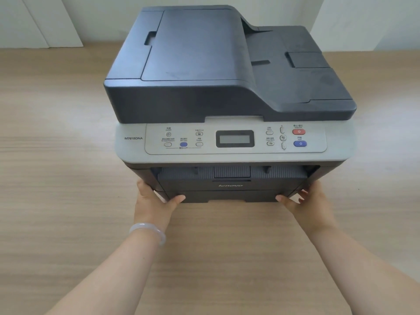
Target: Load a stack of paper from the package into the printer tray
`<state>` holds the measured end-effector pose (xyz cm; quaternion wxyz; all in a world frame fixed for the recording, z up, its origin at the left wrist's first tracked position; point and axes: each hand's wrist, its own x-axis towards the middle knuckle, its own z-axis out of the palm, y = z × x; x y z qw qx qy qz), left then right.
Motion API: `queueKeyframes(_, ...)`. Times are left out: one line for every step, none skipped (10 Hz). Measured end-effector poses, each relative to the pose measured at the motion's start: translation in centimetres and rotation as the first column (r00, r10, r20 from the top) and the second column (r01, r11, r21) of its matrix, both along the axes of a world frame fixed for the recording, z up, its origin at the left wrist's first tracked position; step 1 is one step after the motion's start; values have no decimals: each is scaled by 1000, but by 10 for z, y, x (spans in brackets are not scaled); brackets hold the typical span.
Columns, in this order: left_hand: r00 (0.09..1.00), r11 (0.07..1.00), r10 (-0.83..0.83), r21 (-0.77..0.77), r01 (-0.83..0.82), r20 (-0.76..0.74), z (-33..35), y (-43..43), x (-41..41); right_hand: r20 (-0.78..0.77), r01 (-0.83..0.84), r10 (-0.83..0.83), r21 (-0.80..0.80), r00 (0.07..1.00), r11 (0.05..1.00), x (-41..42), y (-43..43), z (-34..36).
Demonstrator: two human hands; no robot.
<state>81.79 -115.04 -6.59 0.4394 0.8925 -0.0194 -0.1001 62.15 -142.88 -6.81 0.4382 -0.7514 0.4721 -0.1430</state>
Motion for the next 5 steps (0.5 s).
queueKeyframes(997, 999, -43, -20, 42, -68, 13, 4, -16, -39, -17, 17, 14, 999, 1000, -7, 20, 14)
queueKeyframes(980, 990, -139, -51, 133, -145, 29, 7, -47, -174, -108, 121, 81, 977, 991, -20, 52, 29)
queueKeyframes(947, 959, -277, 16, 283, -165, 46, 9, -81, -271, -289, 303, 94, 914, 953, -30, 85, 47)
queueKeyframes(921, 922, -380, 48, 385, -89, 76, 7, -97, -210, -423, 414, 2, 886, 906, -31, 109, 82)
queueKeyframes(892, 897, -441, 51, 438, 96, 126, 7, -103, -99, -516, 507, -122, 856, 848, -29, 123, 128)
